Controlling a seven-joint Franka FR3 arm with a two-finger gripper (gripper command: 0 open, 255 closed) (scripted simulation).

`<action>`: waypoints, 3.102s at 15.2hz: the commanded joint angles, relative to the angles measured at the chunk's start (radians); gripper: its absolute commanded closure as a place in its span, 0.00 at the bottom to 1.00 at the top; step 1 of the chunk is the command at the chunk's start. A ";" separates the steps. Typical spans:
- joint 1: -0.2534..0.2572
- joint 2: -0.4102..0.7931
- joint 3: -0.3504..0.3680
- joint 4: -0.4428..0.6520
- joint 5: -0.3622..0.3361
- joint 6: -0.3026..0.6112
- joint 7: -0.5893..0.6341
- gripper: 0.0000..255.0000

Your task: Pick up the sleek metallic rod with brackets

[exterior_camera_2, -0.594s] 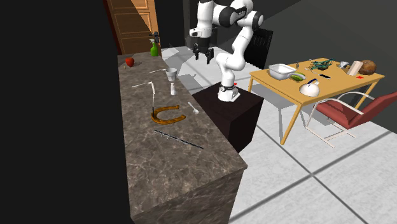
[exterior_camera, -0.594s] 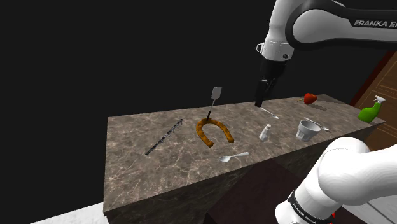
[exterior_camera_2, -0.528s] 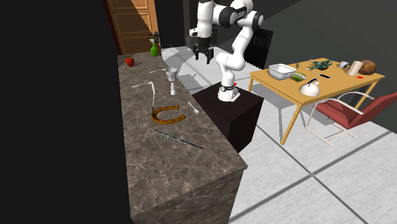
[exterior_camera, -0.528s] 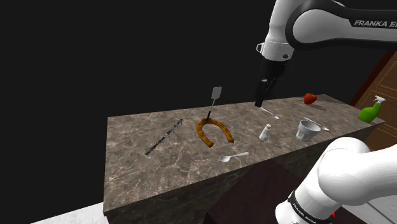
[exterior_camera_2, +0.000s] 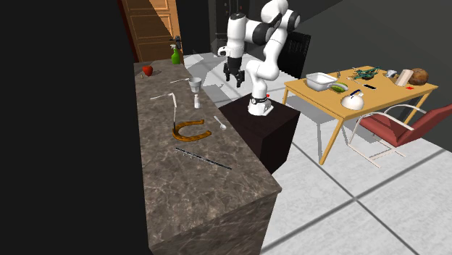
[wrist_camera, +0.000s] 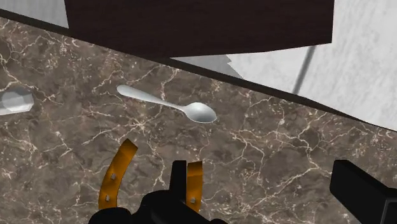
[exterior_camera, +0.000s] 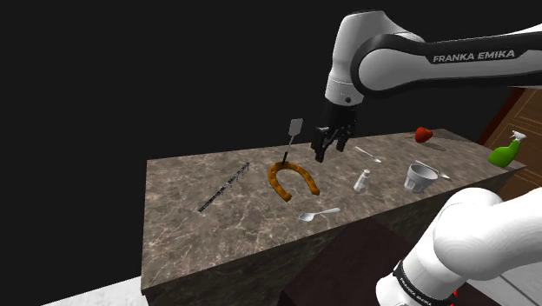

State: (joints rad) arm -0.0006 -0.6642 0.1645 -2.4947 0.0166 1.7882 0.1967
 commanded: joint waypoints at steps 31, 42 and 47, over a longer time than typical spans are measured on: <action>0.005 1.230 0.125 0.733 -0.289 0.522 1.351 0.00; 0.033 1.374 0.081 0.827 -0.313 0.580 1.415 0.00; 0.033 1.374 0.081 0.828 -0.313 0.579 1.415 1.00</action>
State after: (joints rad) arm 0.0329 0.7096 0.2458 -1.6671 -0.2963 2.3672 1.6113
